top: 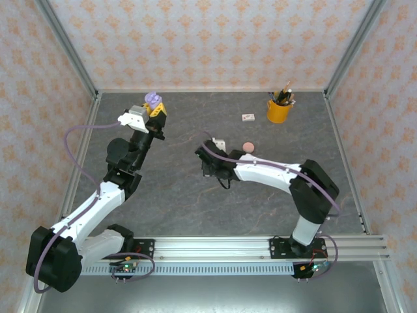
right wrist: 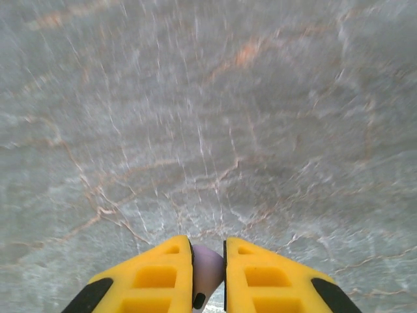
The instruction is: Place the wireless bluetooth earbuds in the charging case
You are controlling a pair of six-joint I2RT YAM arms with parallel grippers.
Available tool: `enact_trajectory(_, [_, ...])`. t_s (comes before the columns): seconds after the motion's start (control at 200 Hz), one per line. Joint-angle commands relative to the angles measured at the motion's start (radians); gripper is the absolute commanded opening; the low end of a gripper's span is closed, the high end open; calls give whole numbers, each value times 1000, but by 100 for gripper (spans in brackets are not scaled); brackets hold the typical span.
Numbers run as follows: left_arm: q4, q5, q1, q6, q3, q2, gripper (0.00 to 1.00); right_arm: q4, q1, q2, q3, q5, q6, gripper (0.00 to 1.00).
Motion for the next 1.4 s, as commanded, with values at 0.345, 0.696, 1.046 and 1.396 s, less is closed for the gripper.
enact_trajectory(0.345, [10,264,-25,26,-12,61,0,35,-97,-293,37,90,-141,15])
enact_trajectory(0.696, [-11,372,-87,113,21,154,0,54,-122,-388,173,83,-247,16])
enact_trajectory(1.046, [-32,460,-134,162,100,232,0,108,-121,-407,265,5,-298,16])
enact_trajectory(1.396, [-10,508,-151,147,169,271,0,238,-121,-449,198,-139,-369,16])
